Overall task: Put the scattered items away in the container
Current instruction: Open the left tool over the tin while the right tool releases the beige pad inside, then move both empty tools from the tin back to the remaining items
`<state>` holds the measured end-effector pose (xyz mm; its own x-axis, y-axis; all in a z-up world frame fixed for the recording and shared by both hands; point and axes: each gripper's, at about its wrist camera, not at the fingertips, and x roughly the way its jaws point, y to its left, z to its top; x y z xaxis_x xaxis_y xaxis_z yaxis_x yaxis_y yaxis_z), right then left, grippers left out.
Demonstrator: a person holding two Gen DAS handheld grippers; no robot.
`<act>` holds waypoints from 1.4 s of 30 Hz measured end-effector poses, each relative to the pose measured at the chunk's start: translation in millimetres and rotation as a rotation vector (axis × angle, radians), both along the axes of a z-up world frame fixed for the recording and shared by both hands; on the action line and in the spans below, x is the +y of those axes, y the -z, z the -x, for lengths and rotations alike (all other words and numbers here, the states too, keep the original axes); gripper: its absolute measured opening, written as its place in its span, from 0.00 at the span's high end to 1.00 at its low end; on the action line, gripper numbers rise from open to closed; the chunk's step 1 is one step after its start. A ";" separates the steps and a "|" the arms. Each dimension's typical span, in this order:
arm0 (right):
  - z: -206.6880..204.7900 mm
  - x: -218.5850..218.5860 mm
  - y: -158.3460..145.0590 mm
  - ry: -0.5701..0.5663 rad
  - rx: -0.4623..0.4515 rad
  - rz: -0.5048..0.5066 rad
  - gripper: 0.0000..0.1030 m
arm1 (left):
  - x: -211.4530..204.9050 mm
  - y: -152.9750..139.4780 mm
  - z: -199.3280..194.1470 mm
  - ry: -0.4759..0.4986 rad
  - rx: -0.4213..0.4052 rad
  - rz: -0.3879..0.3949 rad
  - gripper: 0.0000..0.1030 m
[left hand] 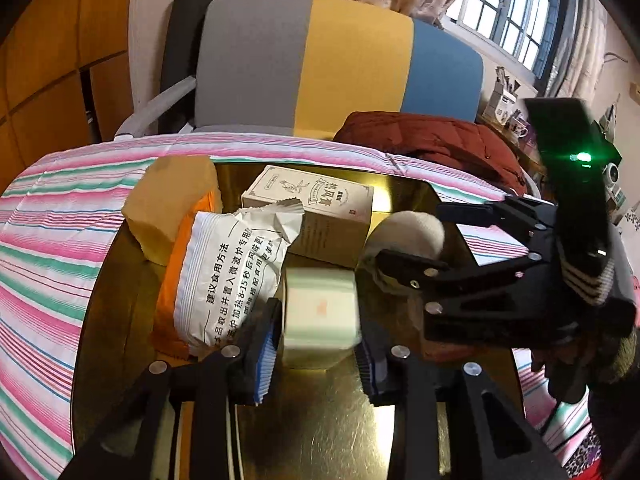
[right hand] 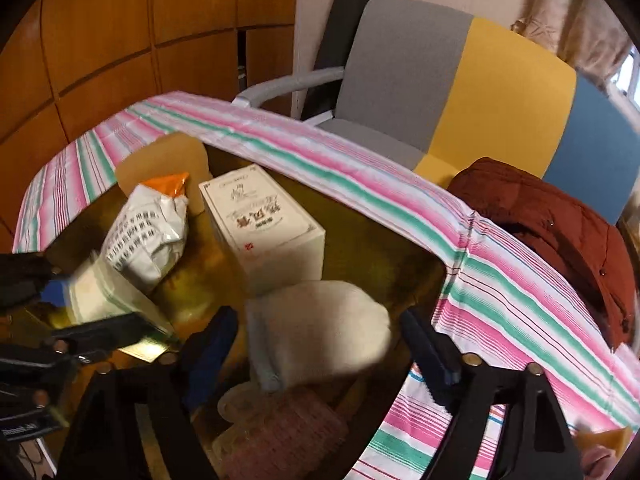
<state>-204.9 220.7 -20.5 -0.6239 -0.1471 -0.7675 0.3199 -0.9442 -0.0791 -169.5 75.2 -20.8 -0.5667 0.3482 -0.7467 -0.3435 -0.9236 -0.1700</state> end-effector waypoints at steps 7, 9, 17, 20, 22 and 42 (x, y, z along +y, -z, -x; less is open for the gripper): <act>-8.4 18.7 -14.7 0.057 0.037 0.085 0.09 | -1.6 -1.4 -2.6 -0.014 0.034 0.006 0.58; -14.5 31.9 -19.9 0.085 0.053 0.146 0.09 | -3.4 -1.5 -6.9 -0.017 0.056 0.020 0.57; -66.0 74.4 -37.1 0.195 0.188 0.219 0.07 | -16.7 -2.6 -23.4 -0.040 0.121 0.005 0.55; -84.1 93.0 -42.1 0.230 0.220 0.225 0.06 | -19.5 -5.2 -34.2 -0.035 0.156 0.013 0.55; -94.3 106.0 -43.0 0.253 0.218 0.239 0.06 | -20.2 -7.7 -42.2 -0.028 0.177 0.015 0.55; -204.6 201.9 -75.8 0.423 0.298 0.196 0.05 | 15.4 10.2 0.8 0.020 -0.043 -0.032 0.64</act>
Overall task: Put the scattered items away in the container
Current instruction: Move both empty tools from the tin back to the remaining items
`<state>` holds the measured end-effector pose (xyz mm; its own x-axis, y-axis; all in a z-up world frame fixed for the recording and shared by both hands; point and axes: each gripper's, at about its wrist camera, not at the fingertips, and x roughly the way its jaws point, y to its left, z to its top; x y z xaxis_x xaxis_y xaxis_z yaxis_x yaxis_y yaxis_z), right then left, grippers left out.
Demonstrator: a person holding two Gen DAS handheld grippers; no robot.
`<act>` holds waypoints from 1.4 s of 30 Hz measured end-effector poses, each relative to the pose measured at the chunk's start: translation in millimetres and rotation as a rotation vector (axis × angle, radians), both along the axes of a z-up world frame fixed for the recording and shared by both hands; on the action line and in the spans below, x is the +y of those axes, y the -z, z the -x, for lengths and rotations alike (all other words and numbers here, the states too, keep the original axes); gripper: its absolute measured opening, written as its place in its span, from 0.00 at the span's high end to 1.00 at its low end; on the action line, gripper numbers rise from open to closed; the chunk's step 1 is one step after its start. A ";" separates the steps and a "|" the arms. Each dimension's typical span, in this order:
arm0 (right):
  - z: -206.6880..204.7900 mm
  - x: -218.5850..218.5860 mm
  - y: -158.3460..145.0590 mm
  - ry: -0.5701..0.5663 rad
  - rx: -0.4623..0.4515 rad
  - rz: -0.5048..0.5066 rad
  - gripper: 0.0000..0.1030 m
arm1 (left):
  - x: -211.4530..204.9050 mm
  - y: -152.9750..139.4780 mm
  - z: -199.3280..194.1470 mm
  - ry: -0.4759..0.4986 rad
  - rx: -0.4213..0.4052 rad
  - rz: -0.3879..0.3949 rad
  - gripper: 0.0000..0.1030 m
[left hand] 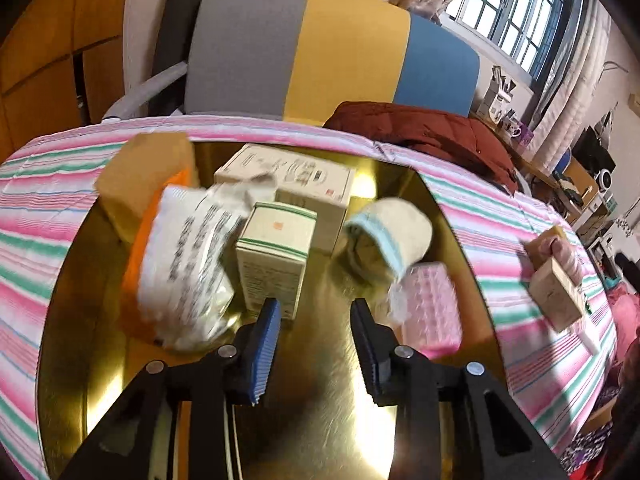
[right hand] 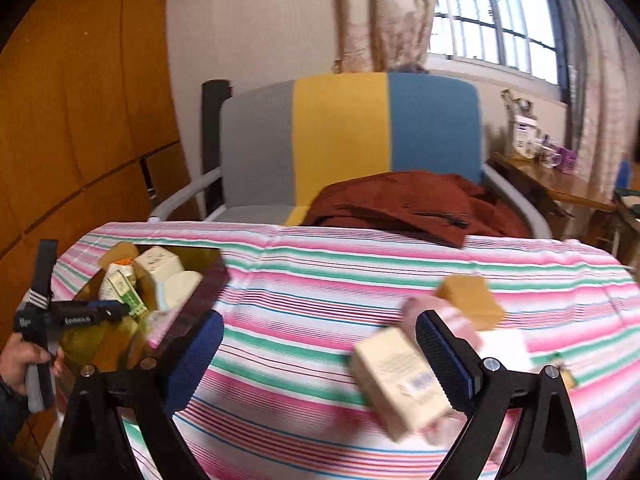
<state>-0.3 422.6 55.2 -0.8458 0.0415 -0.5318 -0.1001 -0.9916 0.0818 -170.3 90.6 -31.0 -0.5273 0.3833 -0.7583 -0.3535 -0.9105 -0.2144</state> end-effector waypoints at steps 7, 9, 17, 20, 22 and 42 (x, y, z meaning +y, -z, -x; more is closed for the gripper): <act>-28.6 47.2 -5.5 0.109 -0.035 -0.012 0.03 | 10.1 -6.8 8.6 -0.010 0.034 0.041 0.63; -36.8 64.9 -5.2 0.141 -0.063 0.003 0.02 | 8.8 -7.7 4.5 -0.013 0.047 0.051 0.63; -68.3 155.8 17.3 0.340 -0.250 0.122 0.00 | 5.7 -19.0 -24.7 0.002 0.115 0.037 0.59; -74.6 174.1 27.6 0.389 -0.339 0.128 0.00 | 19.4 -32.7 -44.5 0.069 0.158 0.003 0.58; -74.8 181.4 35.7 0.388 -0.387 0.159 0.00 | 34.6 -39.7 -57.5 0.136 0.172 -0.021 0.58; -40.4 104.2 65.0 0.017 -0.288 0.017 0.05 | 213.9 -35.4 -106.1 0.525 0.129 0.011 0.41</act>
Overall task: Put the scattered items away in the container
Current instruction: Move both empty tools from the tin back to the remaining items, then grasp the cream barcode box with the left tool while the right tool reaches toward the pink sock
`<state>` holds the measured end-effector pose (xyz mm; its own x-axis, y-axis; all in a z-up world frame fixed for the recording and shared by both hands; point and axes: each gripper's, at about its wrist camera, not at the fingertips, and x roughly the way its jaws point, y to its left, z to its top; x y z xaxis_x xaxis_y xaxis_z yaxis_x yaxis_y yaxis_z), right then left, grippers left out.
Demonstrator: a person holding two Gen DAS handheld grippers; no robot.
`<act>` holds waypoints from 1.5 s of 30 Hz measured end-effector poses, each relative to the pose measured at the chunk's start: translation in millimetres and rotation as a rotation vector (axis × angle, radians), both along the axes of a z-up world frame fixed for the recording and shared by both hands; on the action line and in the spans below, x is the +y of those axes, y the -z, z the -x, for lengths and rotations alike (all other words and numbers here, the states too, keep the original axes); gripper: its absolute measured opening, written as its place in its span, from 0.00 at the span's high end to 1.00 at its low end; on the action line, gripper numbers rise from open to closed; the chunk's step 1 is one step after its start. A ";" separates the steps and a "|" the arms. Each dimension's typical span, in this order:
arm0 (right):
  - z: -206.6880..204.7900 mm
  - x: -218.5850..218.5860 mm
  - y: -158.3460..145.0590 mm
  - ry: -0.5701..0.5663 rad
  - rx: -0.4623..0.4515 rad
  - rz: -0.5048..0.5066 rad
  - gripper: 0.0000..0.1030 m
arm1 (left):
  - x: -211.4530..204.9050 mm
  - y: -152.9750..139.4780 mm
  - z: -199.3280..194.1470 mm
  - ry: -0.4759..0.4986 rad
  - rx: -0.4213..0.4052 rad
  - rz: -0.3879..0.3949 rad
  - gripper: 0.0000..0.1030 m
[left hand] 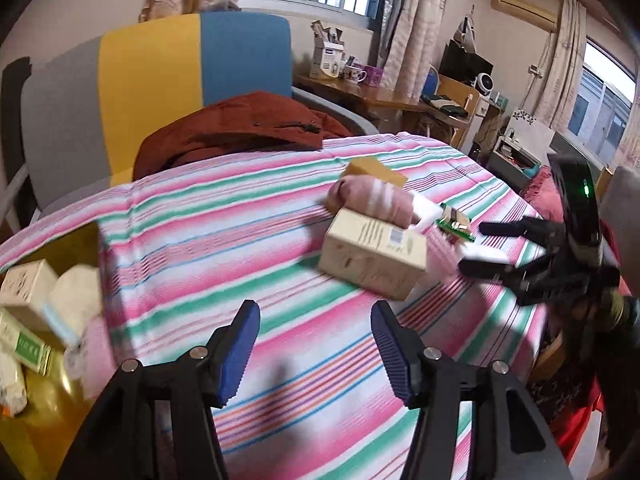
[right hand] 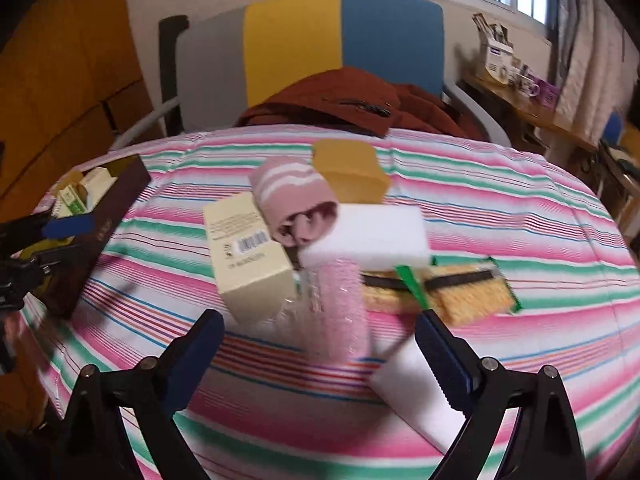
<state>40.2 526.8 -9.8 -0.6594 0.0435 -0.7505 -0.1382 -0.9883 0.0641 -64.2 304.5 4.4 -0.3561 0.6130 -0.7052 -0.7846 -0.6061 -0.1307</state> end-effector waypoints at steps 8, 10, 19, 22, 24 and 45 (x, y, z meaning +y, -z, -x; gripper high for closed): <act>9.5 -13.8 11.5 -0.024 0.030 -0.103 0.05 | 51.8 7.3 29.0 0.002 -0.050 0.007 0.31; 11.6 -12.6 15.2 -0.033 0.027 -0.100 0.05 | 60.9 9.4 39.4 0.001 -0.082 -0.012 0.31; 20.8 -10.8 26.9 -0.054 -0.018 -0.107 0.05 | 98.4 21.2 66.6 0.083 -0.174 -0.042 0.31; 21.3 -13.4 27.3 -0.070 -0.021 -0.103 0.05 | 100.9 27.1 67.9 0.117 -0.235 -0.054 0.31; 22.6 -14.7 29.2 -0.077 -0.031 -0.103 0.07 | 99.1 28.2 63.0 0.138 -0.246 -0.058 0.31; 15.2 -26.4 25.7 -0.165 -0.035 -0.014 0.11 | 30.1 23.4 -17.2 0.251 -0.133 0.030 0.27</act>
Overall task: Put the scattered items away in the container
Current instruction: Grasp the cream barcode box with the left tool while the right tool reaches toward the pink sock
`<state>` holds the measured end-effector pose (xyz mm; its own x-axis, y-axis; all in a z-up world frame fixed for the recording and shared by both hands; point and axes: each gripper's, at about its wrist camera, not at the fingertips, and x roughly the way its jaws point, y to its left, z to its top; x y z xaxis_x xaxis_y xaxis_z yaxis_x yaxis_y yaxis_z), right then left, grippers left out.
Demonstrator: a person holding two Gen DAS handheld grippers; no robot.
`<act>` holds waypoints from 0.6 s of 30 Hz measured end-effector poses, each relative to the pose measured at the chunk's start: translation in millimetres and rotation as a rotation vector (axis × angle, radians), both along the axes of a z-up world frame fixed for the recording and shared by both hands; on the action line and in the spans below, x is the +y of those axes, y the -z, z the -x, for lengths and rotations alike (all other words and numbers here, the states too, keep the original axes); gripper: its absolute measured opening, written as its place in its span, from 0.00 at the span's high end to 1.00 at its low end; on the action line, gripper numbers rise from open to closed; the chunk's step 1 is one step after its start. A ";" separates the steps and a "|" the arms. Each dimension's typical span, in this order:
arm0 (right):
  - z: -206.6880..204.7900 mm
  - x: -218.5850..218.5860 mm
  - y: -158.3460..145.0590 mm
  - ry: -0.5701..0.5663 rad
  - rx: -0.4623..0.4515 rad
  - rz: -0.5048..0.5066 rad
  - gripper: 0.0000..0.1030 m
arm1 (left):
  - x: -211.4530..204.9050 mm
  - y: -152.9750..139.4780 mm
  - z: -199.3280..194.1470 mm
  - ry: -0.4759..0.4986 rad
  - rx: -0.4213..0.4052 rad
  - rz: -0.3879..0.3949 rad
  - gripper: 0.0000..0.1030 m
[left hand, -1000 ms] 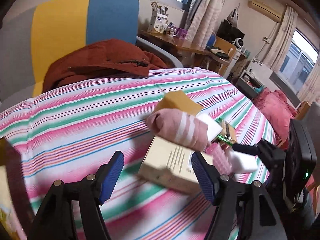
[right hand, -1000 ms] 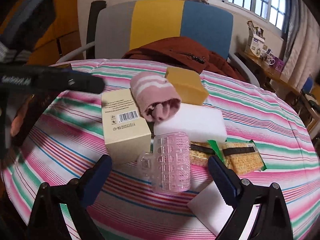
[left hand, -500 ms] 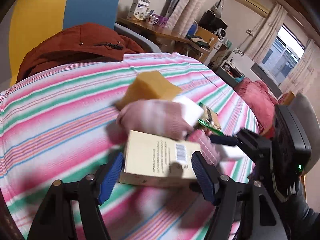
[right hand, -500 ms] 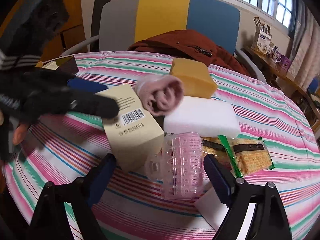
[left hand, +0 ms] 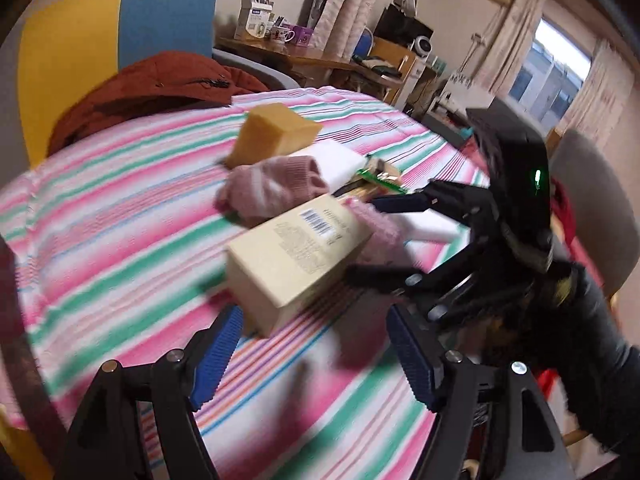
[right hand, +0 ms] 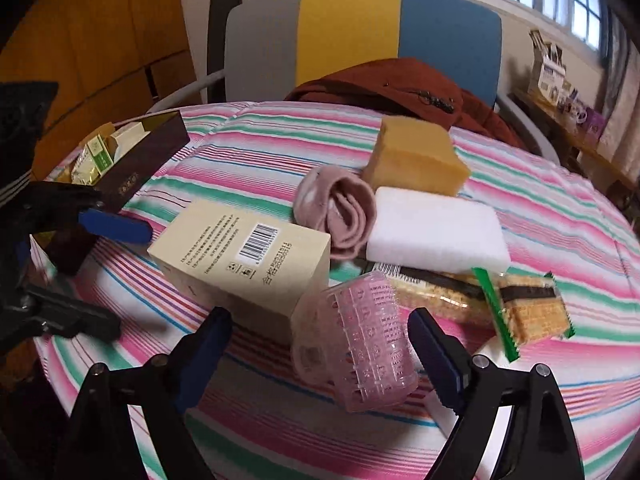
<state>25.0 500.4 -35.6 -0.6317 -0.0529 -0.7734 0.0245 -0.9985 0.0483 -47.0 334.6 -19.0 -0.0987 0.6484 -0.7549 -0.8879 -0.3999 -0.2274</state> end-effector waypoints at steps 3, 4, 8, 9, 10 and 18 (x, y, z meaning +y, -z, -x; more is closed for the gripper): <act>-4.2 4.3 -4.7 0.018 0.012 0.022 0.04 | 2.6 -5.0 5.8 0.017 0.054 0.026 0.26; -6.2 5.9 -6.3 0.027 0.018 0.022 0.04 | 5.2 -6.4 7.4 0.028 0.069 0.033 0.26; -19.9 21.2 -19.9 0.087 0.080 0.071 0.03 | 24.1 -2.7 9.7 0.109 0.144 0.086 0.26; -22.9 25.9 -23.4 0.102 0.098 0.096 0.03 | 29.9 -1.5 8.8 0.135 0.166 0.095 0.26; -24.3 28.6 -25.8 0.110 0.111 0.116 0.03 | 33.7 -0.8 7.5 0.150 0.192 0.099 0.26; -18.4 44.9 -30.3 0.137 0.135 0.256 0.03 | 57.9 5.1 16.6 0.194 0.221 0.098 0.26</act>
<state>43.4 545.3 -5.3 -0.7421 -0.1423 -0.6550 -0.0858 -0.9490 0.3035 -63.6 392.5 -24.1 -0.1490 0.5964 -0.7887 -0.9735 -0.2285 0.0112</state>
